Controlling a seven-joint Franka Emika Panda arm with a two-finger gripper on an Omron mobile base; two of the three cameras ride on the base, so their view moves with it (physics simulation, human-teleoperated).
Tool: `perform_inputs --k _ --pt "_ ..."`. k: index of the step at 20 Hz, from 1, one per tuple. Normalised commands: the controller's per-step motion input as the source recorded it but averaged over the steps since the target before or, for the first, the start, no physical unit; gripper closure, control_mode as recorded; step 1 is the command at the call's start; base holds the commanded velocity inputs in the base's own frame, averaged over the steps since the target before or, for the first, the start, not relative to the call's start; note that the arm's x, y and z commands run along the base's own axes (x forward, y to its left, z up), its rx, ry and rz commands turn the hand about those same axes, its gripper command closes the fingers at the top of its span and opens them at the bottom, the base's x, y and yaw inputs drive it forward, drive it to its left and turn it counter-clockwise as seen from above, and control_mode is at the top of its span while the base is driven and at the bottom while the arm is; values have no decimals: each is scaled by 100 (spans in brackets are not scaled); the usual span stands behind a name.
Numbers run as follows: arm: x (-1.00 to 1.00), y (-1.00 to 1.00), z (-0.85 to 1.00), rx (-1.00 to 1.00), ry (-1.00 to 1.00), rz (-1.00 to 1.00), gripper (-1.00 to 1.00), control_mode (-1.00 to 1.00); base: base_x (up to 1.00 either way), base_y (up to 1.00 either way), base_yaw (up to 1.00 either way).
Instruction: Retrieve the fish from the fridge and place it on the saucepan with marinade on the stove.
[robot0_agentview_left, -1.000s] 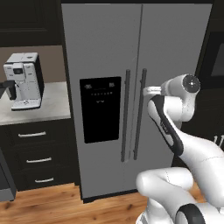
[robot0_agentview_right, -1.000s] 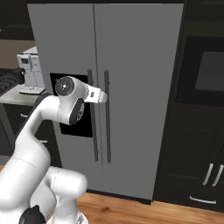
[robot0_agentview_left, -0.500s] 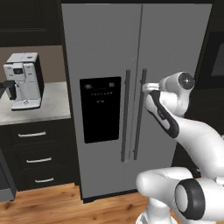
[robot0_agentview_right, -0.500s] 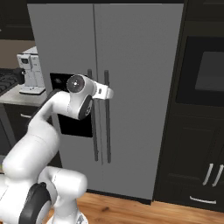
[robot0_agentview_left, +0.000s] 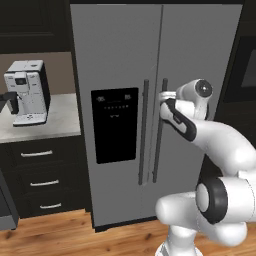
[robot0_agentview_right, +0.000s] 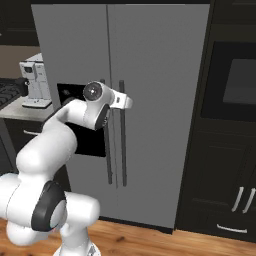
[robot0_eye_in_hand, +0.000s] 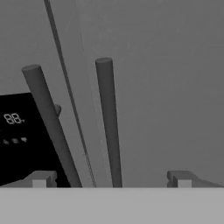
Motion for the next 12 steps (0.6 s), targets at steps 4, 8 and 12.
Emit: perform_inputs --k 4,8,12 --pt "44 0 -16 0 0 0 -100 -100 0 0 0" --pt "43 0 -19 0 0 0 -100 -100 0 0 0" --pt "42 -5 -15 0 0 0 -100 -100 0 0 0"
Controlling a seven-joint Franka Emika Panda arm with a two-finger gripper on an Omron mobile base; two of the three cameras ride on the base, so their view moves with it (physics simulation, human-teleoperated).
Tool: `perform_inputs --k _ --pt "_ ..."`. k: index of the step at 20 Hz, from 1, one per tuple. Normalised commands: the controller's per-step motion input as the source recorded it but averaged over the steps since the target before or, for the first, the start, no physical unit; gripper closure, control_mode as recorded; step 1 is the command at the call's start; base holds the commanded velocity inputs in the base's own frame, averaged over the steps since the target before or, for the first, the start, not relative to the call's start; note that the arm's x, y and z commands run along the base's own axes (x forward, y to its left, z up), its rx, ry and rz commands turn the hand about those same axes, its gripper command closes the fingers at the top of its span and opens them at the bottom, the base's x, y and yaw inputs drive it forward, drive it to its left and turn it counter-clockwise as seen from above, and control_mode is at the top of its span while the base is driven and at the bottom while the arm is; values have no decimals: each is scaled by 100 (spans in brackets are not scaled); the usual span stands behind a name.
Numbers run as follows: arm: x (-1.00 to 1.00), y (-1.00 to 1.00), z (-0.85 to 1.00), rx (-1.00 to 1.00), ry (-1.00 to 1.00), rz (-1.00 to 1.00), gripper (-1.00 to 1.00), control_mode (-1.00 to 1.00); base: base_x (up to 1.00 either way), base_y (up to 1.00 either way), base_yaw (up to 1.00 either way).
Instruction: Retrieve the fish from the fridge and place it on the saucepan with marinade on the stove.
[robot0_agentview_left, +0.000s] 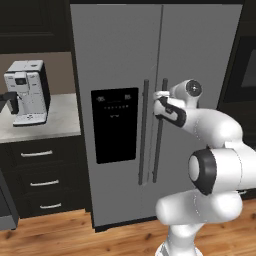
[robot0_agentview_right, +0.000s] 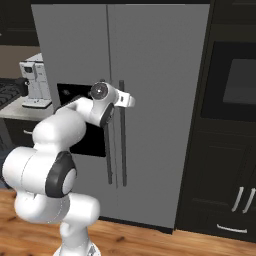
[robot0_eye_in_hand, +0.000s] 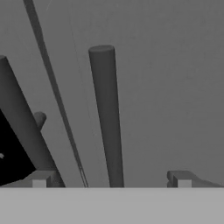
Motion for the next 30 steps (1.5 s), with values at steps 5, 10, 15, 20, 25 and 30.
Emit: perform_inputs --k 5,10,15,20,25,30 --pt "44 -3 -12 0 0 0 -100 -100 0 0 0" --pt "45 0 -12 0 0 0 -100 -100 0 0 0" --pt "45 -2 -12 0 0 0 -100 -100 0 0 0" --pt "45 -9 -12 0 0 0 -100 -100 0 0 0" --pt "45 -8 -12 0 0 0 -100 -100 0 0 0" --pt "41 0 -18 0 0 0 100 -100 0 0 0"
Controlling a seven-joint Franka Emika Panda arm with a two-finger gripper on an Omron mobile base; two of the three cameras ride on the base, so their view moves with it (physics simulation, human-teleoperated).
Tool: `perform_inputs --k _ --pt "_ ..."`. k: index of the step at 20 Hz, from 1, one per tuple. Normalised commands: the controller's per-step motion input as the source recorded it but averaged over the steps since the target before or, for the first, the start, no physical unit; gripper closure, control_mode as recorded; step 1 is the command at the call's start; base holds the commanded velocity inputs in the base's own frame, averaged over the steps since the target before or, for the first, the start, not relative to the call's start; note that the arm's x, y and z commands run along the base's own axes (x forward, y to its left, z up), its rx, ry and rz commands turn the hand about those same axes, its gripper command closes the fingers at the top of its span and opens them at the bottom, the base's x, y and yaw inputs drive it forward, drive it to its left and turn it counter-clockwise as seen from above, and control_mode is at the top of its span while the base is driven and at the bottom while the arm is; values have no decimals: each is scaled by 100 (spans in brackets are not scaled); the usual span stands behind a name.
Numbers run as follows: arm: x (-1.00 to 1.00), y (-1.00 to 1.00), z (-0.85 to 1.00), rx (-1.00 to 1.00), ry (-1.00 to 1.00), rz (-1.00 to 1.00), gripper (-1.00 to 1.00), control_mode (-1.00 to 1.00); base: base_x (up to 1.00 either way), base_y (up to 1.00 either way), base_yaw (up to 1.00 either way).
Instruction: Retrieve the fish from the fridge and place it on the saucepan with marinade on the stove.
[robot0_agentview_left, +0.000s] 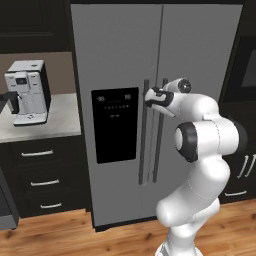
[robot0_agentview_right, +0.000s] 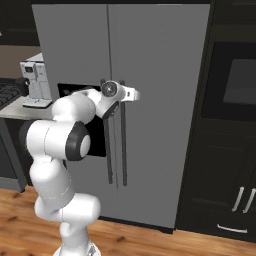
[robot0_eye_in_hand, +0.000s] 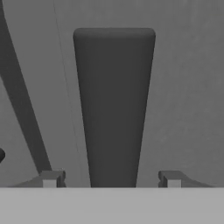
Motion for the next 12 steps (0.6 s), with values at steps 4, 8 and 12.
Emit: perform_inputs --k 4,8,12 --pt "5 0 -2 0 0 0 100 -100 0 0 0" --pt "0 0 0 0 0 0 100 -100 0 0 0" --pt "-11 -1 0 0 1 0 100 -100 0 0 0"
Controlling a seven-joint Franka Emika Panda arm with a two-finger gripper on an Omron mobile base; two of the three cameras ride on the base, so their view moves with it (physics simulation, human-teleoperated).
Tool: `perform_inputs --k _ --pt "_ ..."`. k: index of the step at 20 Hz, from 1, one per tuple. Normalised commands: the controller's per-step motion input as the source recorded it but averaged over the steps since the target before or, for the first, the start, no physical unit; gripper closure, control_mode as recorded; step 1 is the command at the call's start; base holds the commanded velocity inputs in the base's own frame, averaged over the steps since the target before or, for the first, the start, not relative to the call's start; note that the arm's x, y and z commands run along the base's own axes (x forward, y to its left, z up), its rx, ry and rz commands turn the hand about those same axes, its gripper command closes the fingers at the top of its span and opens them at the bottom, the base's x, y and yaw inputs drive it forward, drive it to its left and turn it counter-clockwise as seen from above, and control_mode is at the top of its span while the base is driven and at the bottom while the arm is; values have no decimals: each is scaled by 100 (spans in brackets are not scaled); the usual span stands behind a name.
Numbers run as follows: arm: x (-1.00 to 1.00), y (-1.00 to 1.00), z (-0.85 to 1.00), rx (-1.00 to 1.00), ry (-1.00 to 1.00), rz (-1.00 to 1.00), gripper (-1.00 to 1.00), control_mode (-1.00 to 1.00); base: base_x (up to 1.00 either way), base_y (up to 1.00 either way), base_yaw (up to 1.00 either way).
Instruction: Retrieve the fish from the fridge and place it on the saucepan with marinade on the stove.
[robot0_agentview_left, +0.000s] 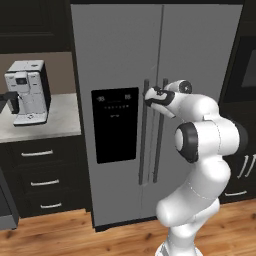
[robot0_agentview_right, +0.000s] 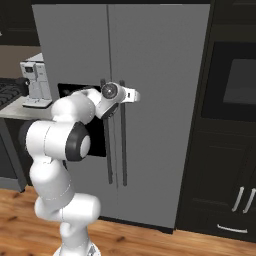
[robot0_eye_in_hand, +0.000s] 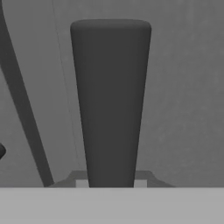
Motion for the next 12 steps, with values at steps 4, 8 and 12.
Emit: perform_inputs --k 4,8,12 --pt "-30 -14 0 0 2 1 100 -100 0 0 0" --pt "-30 -17 0 0 4 1 100 -100 0 0 0" --pt "-8 -14 0 0 4 3 100 -100 0 0 0"
